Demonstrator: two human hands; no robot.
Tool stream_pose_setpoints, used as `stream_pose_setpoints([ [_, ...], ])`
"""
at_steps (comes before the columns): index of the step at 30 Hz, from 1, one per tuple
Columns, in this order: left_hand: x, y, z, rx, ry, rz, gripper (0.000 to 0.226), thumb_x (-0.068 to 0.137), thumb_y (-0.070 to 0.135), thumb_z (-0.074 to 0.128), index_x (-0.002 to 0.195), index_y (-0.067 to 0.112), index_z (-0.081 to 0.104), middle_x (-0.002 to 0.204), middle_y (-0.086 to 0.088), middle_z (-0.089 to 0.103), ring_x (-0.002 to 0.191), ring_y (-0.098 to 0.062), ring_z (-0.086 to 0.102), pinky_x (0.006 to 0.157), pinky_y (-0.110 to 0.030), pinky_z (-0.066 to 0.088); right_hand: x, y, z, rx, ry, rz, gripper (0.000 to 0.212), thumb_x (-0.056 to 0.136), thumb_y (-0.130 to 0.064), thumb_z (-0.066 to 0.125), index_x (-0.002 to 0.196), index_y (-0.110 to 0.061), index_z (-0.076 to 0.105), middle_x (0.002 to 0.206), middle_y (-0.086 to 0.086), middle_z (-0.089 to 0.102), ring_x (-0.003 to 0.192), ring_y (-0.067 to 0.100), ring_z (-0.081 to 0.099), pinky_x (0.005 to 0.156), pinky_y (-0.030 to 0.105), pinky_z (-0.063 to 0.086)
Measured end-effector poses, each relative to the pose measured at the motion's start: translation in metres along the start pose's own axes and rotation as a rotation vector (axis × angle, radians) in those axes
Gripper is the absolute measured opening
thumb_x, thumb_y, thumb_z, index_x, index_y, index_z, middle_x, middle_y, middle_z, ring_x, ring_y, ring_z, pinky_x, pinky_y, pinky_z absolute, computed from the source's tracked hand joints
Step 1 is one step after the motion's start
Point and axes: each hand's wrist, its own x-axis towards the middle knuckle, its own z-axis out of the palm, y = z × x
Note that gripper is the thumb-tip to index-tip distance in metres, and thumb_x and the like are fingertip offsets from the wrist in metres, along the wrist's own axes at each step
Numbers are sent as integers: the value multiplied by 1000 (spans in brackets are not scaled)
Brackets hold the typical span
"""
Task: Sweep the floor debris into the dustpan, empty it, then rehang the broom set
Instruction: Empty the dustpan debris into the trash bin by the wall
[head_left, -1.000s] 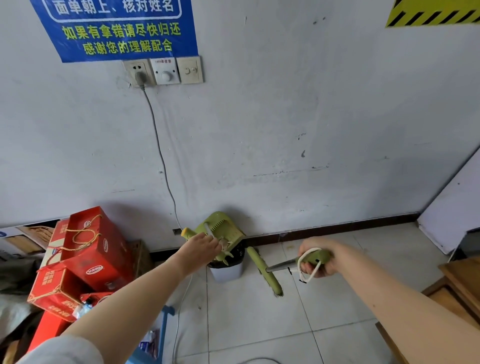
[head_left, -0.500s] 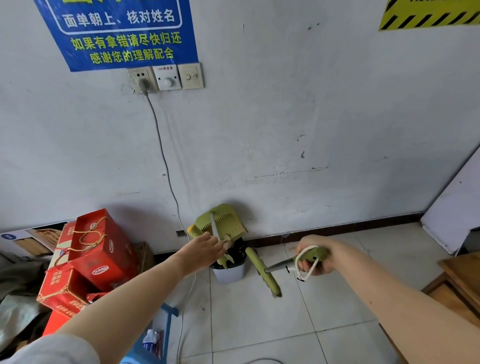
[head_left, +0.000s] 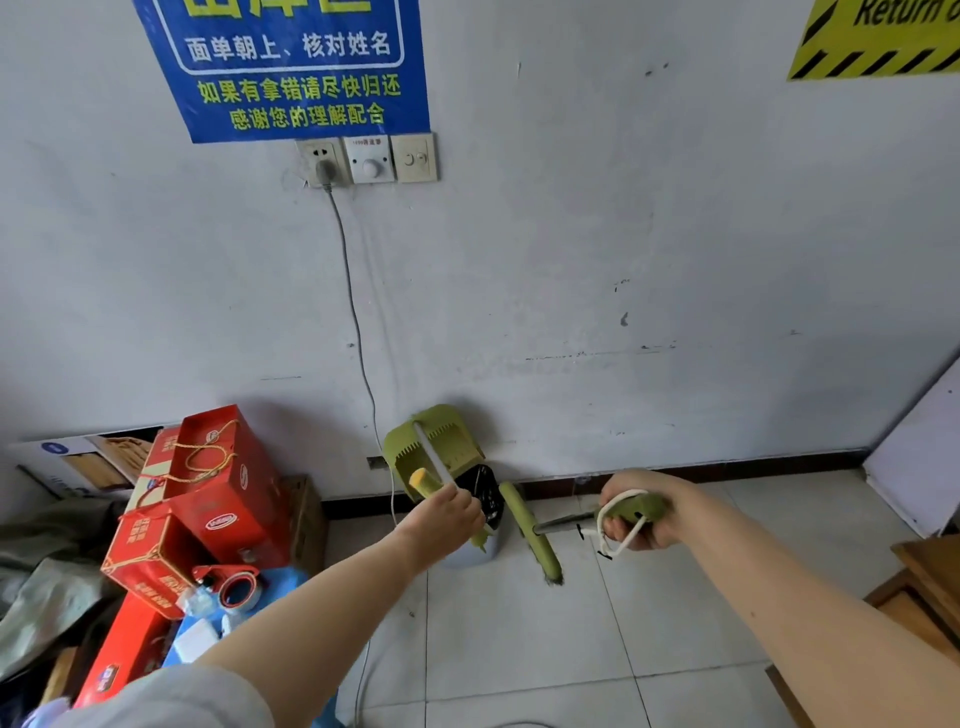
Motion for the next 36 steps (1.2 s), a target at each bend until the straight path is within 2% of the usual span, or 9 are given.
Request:
stream_pose_setpoints([
  [6,-5,28,-3,-7,-66,61,33,93,8,51,125,9,46,119,-5,55,106,-24,55,93,-32,42,0,13,3,-16,-9,38,23,86,-4,47,67,4,56,51,14,57,31,14,55,33,16,46],
  [12,0,27,-5,-50,7,62,34,94,6,48,127,8,43,118,-6,55,105,-23,55,92,-32,43,1,23,4,-29,-22,98,29,89,-5,46,64,6,57,52,14,55,29,13,52,31,16,45],
  [20,7,40,-13,28,-81,107,41,90,19,61,128,15,47,119,1,58,103,-19,59,91,-30,46,2,34,-9,-19,-27,141,28,89,-5,45,66,5,57,55,14,54,30,14,53,31,17,46],
  [27,23,37,-20,41,-61,125,36,93,23,58,127,15,47,117,0,58,103,-20,58,93,-31,46,4,37,-24,-24,-8,124,25,88,-6,47,66,4,56,50,13,55,29,13,53,31,16,46],
  [30,30,20,-19,8,-17,72,40,93,17,53,132,13,43,121,-2,54,108,-22,55,95,-31,43,1,35,-32,-1,4,105,22,88,-6,49,69,3,55,50,13,56,29,14,53,32,16,46],
  [34,30,-32,-15,-98,52,-100,43,95,5,26,136,7,38,130,-10,49,115,-28,49,100,-37,37,-4,29,-37,10,35,67,21,89,-5,47,71,4,55,50,14,56,28,15,54,31,17,46],
  [36,22,-55,-17,-131,61,-174,40,99,9,32,139,6,34,132,-10,47,114,-29,48,98,-38,36,-6,25,-35,-4,47,45,20,88,-3,44,71,2,54,50,13,55,27,14,53,31,16,45],
])
